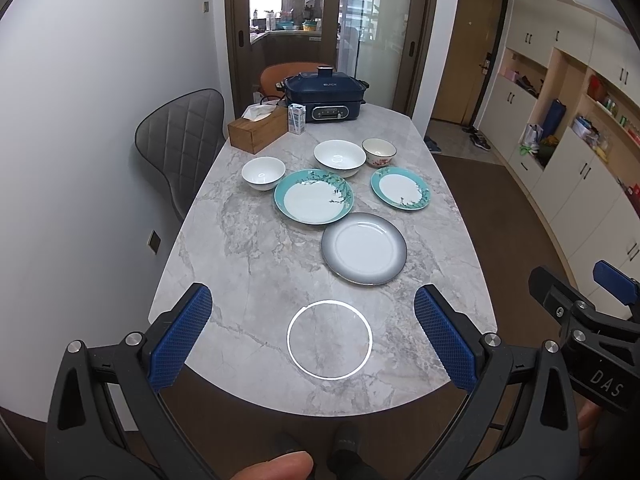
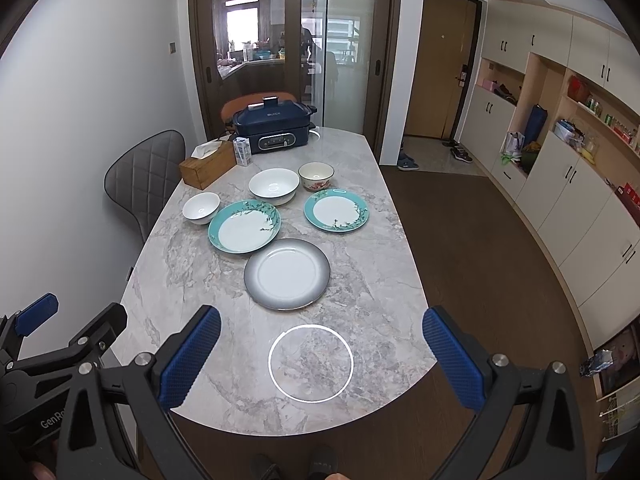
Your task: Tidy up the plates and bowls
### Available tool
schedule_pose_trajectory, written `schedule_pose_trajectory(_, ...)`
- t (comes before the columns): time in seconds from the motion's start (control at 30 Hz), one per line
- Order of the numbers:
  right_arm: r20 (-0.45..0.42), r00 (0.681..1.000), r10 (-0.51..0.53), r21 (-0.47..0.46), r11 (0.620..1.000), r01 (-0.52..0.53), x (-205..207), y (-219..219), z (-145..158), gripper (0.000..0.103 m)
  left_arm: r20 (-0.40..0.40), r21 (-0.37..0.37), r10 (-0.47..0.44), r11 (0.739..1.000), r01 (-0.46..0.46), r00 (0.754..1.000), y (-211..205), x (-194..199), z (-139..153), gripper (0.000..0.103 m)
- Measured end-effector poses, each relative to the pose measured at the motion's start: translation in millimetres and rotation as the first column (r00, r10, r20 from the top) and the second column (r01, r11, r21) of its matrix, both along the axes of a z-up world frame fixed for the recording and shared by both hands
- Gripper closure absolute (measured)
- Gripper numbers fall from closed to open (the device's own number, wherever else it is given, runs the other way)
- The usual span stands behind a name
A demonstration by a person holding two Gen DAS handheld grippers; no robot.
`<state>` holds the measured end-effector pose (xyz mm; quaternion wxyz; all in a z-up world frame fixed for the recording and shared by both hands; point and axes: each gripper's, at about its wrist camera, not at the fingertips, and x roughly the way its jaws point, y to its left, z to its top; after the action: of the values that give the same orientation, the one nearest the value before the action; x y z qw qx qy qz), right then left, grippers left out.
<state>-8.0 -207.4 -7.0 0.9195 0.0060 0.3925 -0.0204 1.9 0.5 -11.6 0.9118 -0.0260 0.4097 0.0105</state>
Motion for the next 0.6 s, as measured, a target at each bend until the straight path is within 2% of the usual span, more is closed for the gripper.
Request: schedule_pose_trajectory(0.6,-0.005,1.0,-0.001,-0.003,1.0,0.001,0.5,1.0,-2.7,0.0,-0.005,-0.005,-0.001,1.0,0.0,1.0,1.4,-0.6,-3.8,0.0)
